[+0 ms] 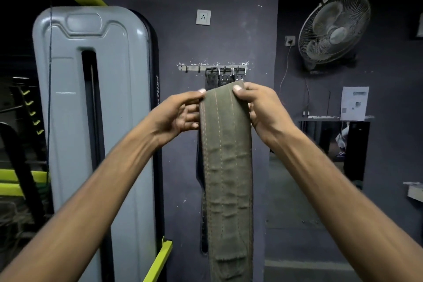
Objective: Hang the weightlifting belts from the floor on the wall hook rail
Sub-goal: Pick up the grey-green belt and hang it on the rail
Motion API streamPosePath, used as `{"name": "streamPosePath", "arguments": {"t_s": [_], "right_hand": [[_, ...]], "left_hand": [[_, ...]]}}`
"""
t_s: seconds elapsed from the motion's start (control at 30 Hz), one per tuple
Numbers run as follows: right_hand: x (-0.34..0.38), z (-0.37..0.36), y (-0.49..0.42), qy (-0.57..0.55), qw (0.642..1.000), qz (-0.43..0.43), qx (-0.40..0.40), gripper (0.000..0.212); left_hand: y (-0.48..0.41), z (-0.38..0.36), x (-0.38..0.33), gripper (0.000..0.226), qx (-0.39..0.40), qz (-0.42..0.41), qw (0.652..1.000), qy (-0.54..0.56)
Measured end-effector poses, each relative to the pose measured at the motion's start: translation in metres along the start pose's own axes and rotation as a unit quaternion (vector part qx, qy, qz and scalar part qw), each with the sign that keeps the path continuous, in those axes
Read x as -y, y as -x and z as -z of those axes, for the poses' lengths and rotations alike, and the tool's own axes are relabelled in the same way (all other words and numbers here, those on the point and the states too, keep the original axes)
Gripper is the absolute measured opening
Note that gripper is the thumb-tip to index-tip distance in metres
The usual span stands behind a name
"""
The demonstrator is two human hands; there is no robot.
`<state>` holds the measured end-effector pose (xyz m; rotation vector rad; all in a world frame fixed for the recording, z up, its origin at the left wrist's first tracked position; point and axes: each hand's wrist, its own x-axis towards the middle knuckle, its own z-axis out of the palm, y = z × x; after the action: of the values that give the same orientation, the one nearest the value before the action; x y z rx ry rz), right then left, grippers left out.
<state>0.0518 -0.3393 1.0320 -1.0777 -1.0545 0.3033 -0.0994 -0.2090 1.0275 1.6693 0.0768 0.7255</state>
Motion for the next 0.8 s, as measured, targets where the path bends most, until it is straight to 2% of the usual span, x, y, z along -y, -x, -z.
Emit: {"name": "streamPosePath", "arguments": {"t_s": [0.1, 0.2, 0.27, 0.37, 0.43, 0.5, 0.63, 0.73, 0.8], "right_hand": [[-0.017, 0.017, 0.002, 0.006, 0.996, 0.078, 0.030, 0.013], [-0.030, 0.037, 0.000, -0.012, 0.990, 0.123, 0.073, 0.012], [-0.033, 0.048, -0.001, -0.008, 0.987, 0.132, 0.090, 0.014], [-0.037, 0.063, -0.006, -0.014, 0.991, 0.066, 0.114, 0.025], [-0.040, 0.070, -0.016, 0.008, 0.992, -0.026, 0.126, 0.035], [-0.044, 0.072, -0.027, 0.019, 0.988, -0.089, 0.128, 0.036], [-0.061, 0.060, -0.066, -0.046, 0.992, -0.090, 0.080, 0.047], [-0.085, 0.042, -0.095, -0.011, 0.997, -0.080, 0.017, 0.037], [-0.108, 0.030, -0.110, 0.019, 0.997, -0.067, 0.025, 0.041]], "left_hand": [[-0.011, -0.002, 0.000, 0.035, -0.013, 0.074, 0.997, 0.003], [-0.024, -0.023, 0.001, 0.025, -0.046, 0.071, 0.996, -0.029], [-0.033, -0.037, 0.003, 0.019, -0.071, 0.044, 0.996, -0.006], [-0.046, -0.046, 0.014, 0.022, -0.122, -0.015, 0.992, 0.023], [-0.052, -0.045, 0.023, 0.013, -0.153, -0.058, 0.986, -0.042], [-0.054, -0.044, 0.031, 0.017, -0.157, -0.077, 0.981, -0.088], [-0.064, -0.028, 0.056, 0.022, -0.126, -0.089, 0.975, -0.157], [-0.080, -0.006, 0.073, 0.019, -0.111, -0.092, 0.974, -0.175], [-0.094, 0.014, 0.082, 0.017, -0.113, -0.078, 0.972, -0.190]]}}
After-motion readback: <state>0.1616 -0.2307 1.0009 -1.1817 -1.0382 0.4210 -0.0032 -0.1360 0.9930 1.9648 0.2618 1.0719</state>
